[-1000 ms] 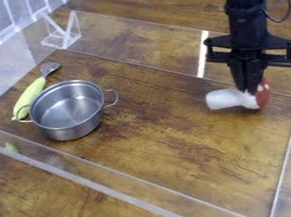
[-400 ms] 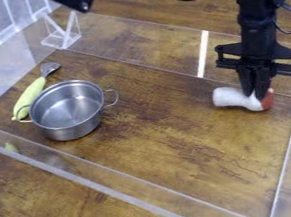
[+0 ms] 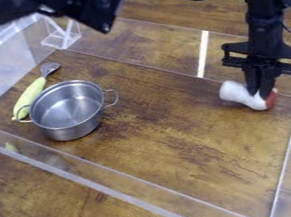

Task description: Remove the mushroom from the silver pot and put it on the table

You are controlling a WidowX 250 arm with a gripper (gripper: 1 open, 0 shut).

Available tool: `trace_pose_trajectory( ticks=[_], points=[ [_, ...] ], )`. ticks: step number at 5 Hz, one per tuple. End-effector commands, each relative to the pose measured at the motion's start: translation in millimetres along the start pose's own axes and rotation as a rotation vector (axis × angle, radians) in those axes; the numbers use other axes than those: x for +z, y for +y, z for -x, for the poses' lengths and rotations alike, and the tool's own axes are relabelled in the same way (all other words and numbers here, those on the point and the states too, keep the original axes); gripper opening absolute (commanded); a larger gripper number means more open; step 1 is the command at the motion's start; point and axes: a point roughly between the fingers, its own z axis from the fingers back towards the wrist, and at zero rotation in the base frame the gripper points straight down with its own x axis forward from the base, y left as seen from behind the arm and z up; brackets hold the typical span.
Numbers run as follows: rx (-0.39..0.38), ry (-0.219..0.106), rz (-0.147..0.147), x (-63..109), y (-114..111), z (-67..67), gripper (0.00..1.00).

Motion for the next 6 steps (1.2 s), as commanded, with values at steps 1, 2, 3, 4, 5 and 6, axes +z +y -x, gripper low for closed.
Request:
trace_pose_trajectory(
  ticks=[1, 2, 3, 4, 5, 6],
  points=[
    [0.0, 0.024, -0.026, -18.4, 0.7, 2.7, 0.0],
    [0.015, 0.052, -0.04, -25.1, 5.0, 5.7, 0.0],
    [0.031, 0.082, -0.055, -30.2, 10.2, 8.2, 0.0],
    [0.046, 0.113, -0.069, -33.4, 16.0, 9.6, 0.0],
    [0.065, 0.146, -0.084, -35.0, 22.0, 11.0, 0.0],
    [0.073, 0.161, -0.089, -35.0, 24.4, 14.1, 1.0]
  ],
)
